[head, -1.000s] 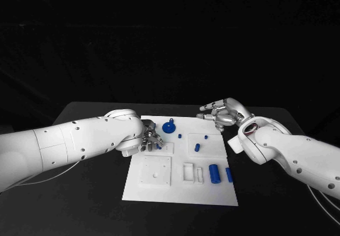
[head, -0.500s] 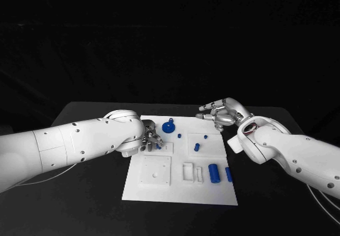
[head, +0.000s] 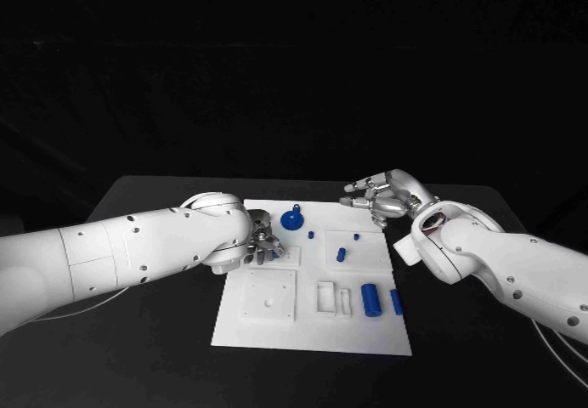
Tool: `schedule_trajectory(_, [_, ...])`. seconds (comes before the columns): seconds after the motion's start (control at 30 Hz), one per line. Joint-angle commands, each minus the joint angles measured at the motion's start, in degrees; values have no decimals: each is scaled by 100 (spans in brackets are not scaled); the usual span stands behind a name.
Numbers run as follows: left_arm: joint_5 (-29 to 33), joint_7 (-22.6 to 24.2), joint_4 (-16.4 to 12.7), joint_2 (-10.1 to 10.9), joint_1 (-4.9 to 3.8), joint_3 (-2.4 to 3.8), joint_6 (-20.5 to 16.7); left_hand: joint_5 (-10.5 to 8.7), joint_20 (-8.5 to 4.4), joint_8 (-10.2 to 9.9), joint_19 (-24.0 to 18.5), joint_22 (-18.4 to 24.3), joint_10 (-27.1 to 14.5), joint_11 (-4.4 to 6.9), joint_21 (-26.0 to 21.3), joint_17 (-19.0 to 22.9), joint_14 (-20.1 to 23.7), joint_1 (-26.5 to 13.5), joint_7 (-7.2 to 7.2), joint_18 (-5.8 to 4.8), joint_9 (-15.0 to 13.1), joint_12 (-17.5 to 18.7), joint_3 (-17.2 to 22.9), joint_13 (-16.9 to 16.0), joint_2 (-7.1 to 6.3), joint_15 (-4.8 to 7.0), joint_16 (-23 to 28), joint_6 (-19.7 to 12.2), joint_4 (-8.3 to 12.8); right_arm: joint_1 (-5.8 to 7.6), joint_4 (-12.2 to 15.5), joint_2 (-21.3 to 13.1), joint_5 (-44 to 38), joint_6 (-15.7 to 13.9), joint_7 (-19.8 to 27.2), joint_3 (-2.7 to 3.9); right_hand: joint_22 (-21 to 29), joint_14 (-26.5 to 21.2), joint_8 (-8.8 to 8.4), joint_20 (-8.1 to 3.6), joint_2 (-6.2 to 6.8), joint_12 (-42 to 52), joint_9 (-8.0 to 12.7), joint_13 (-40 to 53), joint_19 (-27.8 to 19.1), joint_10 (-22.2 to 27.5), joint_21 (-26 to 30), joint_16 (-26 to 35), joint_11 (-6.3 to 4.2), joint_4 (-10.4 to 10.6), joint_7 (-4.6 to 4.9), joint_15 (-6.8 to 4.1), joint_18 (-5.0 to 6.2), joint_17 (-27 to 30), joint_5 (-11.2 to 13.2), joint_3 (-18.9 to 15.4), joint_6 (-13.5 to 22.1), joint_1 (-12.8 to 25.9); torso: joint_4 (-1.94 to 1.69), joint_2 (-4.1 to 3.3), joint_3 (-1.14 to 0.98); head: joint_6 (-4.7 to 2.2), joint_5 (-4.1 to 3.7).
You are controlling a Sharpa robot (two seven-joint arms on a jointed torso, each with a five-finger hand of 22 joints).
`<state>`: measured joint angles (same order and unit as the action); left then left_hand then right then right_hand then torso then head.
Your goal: Assemble the parts on the task board
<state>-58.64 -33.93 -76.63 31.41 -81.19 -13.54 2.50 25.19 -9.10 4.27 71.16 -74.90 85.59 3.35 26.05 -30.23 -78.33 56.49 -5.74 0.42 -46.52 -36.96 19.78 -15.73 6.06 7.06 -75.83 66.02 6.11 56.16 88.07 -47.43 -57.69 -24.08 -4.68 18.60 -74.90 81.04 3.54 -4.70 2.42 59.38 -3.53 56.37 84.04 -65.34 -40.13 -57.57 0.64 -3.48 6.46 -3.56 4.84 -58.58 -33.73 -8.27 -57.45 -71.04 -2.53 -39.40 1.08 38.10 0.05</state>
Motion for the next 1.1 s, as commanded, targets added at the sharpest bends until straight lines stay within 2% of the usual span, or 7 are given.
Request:
schedule_trajectory(0.03, [29,20,-61,-18,62,-31,257,-57,27,-37,-9,-113,125,185,-22,-10,-135,104,887,-42,49,-21,-13,0,52,125,-9,1606,-46,-2,5,3,-48,84,13,3,-460,-29,1,10,-33,-12,-4,1,60,30,17,23,-9,-27,-5,3,88,1,-28,0,-39,38,2,0,-3,-1,0])
schedule_trajectory(0.47, [2,2,-43,-8,67,-31,236,-191,28,-40,1,-112,124,187,-42,24,-130,140,887,-42,76,-9,-80,14,30,127,4,1596,-175,-3,1,9,-47,91,11,3,-459,-30,1,10,-35,-18,-4,-4,60,33,25,28,-10,-18,-6,1,88,4,-63,9,-39,50,5,-4,0,-19,1])
schedule_trajectory(0.63, [-21,-45,-10,-1,67,-30,230,-881,32,-38,14,-110,125,190,-69,68,-121,97,895,-42,76,7,-440,26,-181,129,26,1583,-421,-3,-5,9,-43,94,9,3,-457,-31,0,9,-27,-27,-4,-13,60,40,33,31,-9,-15,-5,2,89,6,-57,5,-33,55,8,-1,-4,-6,-1])
schedule_trajectory(0.73, [-37,-68,5,9,67,-30,215,-1047,30,-37,24,-109,126,191,-93,91,-121,180,900,-42,70,11,-677,34,-295,133,39,1575,-627,-3,-9,9,-41,94,8,3,-458,-30,1,10,-25,-23,-4,-9,60,36,30,29,-8,-9,-4,2,88,4,-59,3,-25,61,7,-2,-3,-9,-5])
schedule_trajectory(0.8, [-47,-80,15,20,67,-30,197,-1345,29,-36,28,-109,126,192,-103,119,-112,132,902,-42,67,18,-864,40,-432,136,53,1577,-766,-3,-12,10,-40,92,8,3,-458,-30,1,10,-25,-23,-4,-9,60,36,30,29,-8,-9,-4,2,88,4,-59,3,-25,61,6,-3,-1,-12,-11])
schedule_trajectory(1.0, [-98,-97,34,59,67,-29,94,-1659,22,-37,40,-111,130,198,-131,155,-106,229,901,-42,60,41,-1011,62,-699,140,75,1579,-1165,-4,-17,9,-39,85,9,3,-455,-34,-3,11,-16,-32,-1,-19,58,43,47,38,-8,-8,-2,4,90,13,-65,5,18,48,1,-4,3,-25,-20])
schedule_trajectory(1.1, [-111,-93,39,78,68,-29,12,-1900,21,-38,46,-111,127,189,-141,193,-100,222,899,-42,64,54,-882,72,-950,140,100,1587,-1477,-4,-19,11,-38,80,10,3,-455,-34,-3,11,-16,-32,-1,-19,58,43,47,38,-8,-8,-2,4,90,13,-65,5,18,48,4,-2,3,-19,-16])
